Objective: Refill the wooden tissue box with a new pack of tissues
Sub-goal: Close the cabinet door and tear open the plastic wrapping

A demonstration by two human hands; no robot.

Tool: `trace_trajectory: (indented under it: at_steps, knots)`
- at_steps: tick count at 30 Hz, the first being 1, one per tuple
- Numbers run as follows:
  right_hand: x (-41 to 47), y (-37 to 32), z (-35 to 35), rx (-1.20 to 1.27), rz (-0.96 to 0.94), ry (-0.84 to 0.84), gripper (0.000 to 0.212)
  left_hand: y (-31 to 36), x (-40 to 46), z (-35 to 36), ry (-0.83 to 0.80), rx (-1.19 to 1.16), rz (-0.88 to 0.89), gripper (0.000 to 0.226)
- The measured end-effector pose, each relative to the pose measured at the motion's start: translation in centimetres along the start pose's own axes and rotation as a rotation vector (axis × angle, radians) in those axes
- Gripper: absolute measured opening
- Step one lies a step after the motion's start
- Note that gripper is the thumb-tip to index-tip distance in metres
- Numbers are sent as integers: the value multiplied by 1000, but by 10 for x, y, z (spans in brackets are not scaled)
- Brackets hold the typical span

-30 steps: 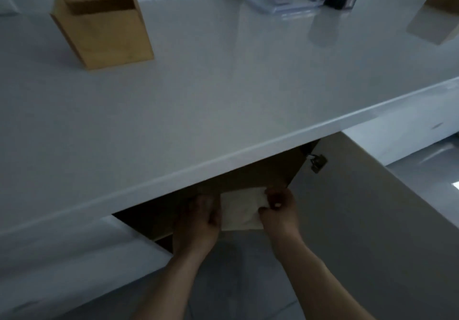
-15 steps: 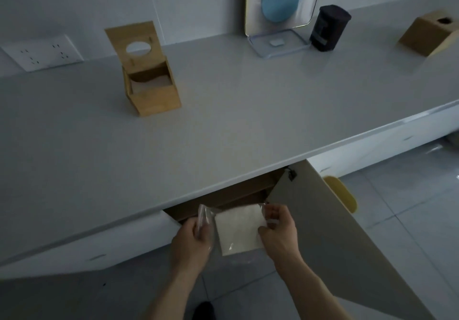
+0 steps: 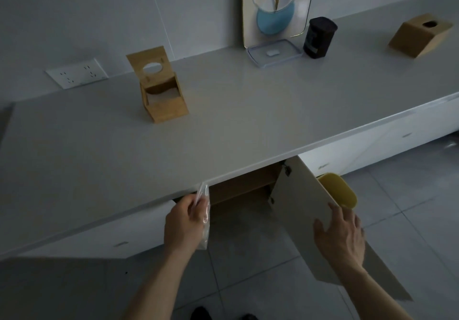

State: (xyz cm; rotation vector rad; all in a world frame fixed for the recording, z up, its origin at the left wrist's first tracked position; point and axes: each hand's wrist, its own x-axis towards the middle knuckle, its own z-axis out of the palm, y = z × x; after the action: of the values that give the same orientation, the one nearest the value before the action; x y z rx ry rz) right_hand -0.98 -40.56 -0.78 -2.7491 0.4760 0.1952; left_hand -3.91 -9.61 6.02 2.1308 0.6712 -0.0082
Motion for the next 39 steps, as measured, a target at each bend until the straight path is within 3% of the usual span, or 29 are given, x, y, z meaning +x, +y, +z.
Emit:
trace_trajectory:
  at_steps: [2, 5, 7, 12, 18, 25, 31, 36, 39]
  knots:
    - [4, 26, 2, -102, 34, -45, 83, 0, -2, 1, -1, 21, 12, 26]
    - [5, 53, 10, -125, 232, -184, 90, -2, -4, 3, 18, 2, 24, 24]
    - [2, 61, 13, -95, 348, -232, 87, -2, -6, 3, 8, -24, 18, 24]
    - [-7, 54, 14, -97, 354, -250, 66, 0, -8, 4, 14, -20, 45, 28]
    - [-48, 6, 27, -110, 387, -339, 62, 2, -8, 2, 32, -15, 40, 33]
    - [-80, -71, 54, 229, 418, -551, 56, -2, -3, -20, 110, -36, 16, 43]
    - [-76, -130, 55, 890, 489, -829, 49, -10, -2, -40, 188, -33, -5, 34]
    - [-69, -168, 40, 898, 333, -776, 50, -7, -4, -53, 233, -37, -82, 13]
    - [-66, -189, 23, 808, 200, -702, 48, 1, -4, -58, 257, -73, -116, 13]
